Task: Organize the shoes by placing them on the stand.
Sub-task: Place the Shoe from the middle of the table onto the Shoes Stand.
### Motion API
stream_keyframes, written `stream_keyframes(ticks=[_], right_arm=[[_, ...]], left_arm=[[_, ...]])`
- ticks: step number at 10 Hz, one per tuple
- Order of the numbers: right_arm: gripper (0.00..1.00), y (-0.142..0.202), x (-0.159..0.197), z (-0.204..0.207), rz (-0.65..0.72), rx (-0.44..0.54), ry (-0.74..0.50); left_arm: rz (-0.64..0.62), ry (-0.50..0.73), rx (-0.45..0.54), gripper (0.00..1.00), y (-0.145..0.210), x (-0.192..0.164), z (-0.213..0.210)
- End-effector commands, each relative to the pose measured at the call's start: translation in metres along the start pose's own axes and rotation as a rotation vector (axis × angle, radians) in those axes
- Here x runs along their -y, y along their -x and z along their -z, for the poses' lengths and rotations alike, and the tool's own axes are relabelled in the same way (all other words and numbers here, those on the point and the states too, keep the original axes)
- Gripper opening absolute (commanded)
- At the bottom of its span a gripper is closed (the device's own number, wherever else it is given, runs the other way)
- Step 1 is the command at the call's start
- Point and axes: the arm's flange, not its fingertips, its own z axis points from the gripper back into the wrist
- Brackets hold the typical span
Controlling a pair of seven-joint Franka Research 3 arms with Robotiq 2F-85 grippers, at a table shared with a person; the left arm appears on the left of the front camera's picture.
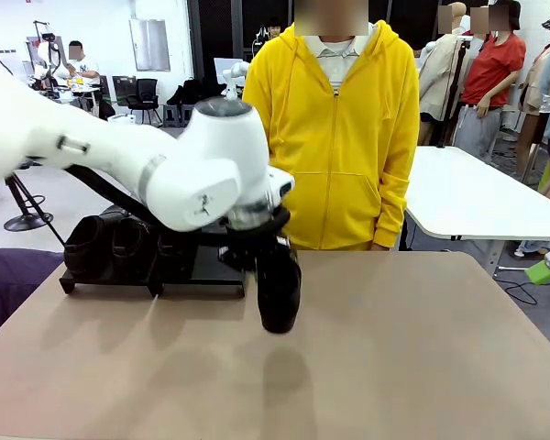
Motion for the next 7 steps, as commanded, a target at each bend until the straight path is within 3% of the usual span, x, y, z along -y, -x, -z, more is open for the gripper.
stream_keyframes(ticks=[1, 5, 6, 7], right_arm=[[1.00, -0.001, -0.002, -0.002, -0.008, 0.002, -0.030], [1.00, -0.001, -0.002, -0.002, -0.008, 0.002, -0.030], [1.00, -0.001, -0.002, -0.002, -0.008, 0.002, -0.030], [1.00, -0.001, -0.002, -0.002, -0.008, 0.002, -0.030]], left_arm=[[0.110, 0.118, 0.050, 0.00, -0.008, -0.022, -0.021], [0.047, 0.052, 0.182, 0.00, -0.017, -0.093, -0.050], [0.058, 0.064, 0.131, 0.00, -0.030, -0.049, -0.037], [0.058, 0.064, 0.131, 0.00, -0.030, -0.049, -0.037]])
